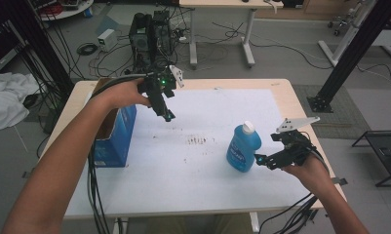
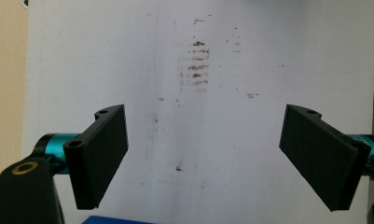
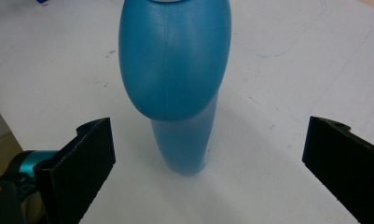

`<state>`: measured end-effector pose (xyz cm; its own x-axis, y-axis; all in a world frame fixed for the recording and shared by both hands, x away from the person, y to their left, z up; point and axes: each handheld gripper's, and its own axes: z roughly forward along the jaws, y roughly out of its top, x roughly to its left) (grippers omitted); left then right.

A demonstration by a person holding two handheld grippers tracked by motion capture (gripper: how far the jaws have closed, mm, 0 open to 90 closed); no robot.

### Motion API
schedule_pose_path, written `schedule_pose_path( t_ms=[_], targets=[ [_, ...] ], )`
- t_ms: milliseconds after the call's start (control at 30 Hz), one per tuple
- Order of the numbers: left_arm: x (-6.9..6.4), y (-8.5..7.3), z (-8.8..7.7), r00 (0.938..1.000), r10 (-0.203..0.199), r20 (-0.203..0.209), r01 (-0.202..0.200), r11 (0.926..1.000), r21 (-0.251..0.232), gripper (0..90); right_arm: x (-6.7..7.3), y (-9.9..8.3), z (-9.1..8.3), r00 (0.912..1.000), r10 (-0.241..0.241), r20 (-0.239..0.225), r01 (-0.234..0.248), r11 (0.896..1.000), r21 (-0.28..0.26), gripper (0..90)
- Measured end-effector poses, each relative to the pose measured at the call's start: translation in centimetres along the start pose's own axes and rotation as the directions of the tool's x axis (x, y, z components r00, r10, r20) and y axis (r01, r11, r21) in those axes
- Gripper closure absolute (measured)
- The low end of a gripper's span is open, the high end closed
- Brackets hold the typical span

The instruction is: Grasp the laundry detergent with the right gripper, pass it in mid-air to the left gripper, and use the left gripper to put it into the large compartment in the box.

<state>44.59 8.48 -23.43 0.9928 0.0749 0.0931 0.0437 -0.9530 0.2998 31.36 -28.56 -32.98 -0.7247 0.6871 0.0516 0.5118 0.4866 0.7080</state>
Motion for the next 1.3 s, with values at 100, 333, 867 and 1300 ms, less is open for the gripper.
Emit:
schedule_pose_path(
  t_ms=[100, 333, 867, 1300],
  targets=[
    [0.1, -0.1, 0.0, 1.0000, -0.001, -0.005, 0.001, 1.0000, -0.001, 15.4, 0.5, -0.1, 0.1, 0.9999, 0.013, -0.005, -0.013, 1.000, 0.006, 1.3],
    [0.0, -0.1, -0.1, 1.0000, -0.005, -0.002, 0.005, 1.0000, -0.003, 15.4, 1.3, -0.2, 0.5, 1.0000, 0.001, -0.004, -0.001, 1.000, -0.013, 1.3],
    [0.1, -0.3, -0.2, 1.0000, 0.006, -0.003, -0.006, 1.0000, 0.005, 15.4, 1.7, -0.3, 2.5, 0.9997, 0.014, 0.021, -0.013, 0.999, -0.052, 1.3],
    [0.2, -0.4, -0.2, 1.0000, 0.004, 0.001, -0.004, 1.0000, 0.006, 15.4, 2.0, 0.0, 4.2, 0.9992, 0.029, 0.027, -0.026, 0.995, -0.091, 1.3]
  ],
)
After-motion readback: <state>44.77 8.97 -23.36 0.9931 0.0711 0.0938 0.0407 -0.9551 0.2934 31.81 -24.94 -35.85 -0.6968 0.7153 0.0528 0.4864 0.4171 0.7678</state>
